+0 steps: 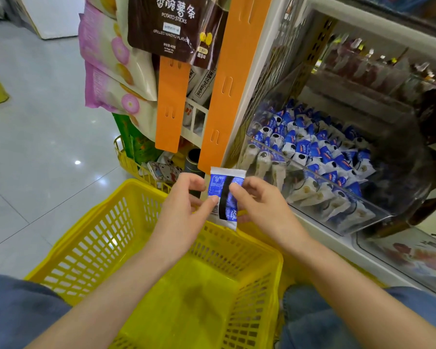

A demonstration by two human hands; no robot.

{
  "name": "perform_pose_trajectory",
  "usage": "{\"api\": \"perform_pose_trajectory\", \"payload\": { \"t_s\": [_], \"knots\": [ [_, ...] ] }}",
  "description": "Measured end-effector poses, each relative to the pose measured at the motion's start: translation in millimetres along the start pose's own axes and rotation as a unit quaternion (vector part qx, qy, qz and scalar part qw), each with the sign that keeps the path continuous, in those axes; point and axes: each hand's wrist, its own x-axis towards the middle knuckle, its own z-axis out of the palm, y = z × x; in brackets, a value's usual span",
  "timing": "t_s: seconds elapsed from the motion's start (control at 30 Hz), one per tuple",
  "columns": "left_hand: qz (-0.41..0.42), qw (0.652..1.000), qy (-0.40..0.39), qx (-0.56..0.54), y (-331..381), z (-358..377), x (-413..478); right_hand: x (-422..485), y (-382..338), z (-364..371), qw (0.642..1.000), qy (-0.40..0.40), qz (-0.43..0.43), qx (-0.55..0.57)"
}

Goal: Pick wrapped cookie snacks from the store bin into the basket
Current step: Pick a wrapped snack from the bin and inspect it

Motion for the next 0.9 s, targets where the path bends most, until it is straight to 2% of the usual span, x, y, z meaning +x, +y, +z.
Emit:
{"api": "perform_pose_trajectory", "payload": {
  "t_s": [0.1, 0.23, 0.4, 0.67, 0.8, 0.9],
  "knots": [
    [-0.012, 1.0, -0.02, -0.016, -2.8, 2.0, -0.8, -1.8, 3.7, 5.8, 1.0, -0.009, -0.02, -0.022],
    [-0.05, 0.996, -0.051, -0.061, -3.8, 2.2, -1.0, -3.7, 6.3, 7.3, 0.991, -0.025, -0.066, -0.111],
    [-0.054, 0.994, -0.06, -0.073, -3.7, 0.9, -1.6, -3.0, 6.9, 9.6, 0.995, -0.051, -0.03, -0.084],
    [-0.008, 0.995, -0.098, -0.003, -1.8, -5.5, -1.8, -3.7, 5.2, 6.6, 0.998, -0.048, -0.004, -0.042],
    [0.01, 0.99, -0.14, -0.008, 0.6, -7.3, -4.6, -3.7, 7.6, 5.9, 0.998, -0.025, -0.006, -0.063],
    [0.018, 0.992, -0.122, 0.03, -0.1, -7.3, -5.3, -2.7, 9.3, 6.0, 0.995, -0.024, -0.016, -0.093]
  ]
}}
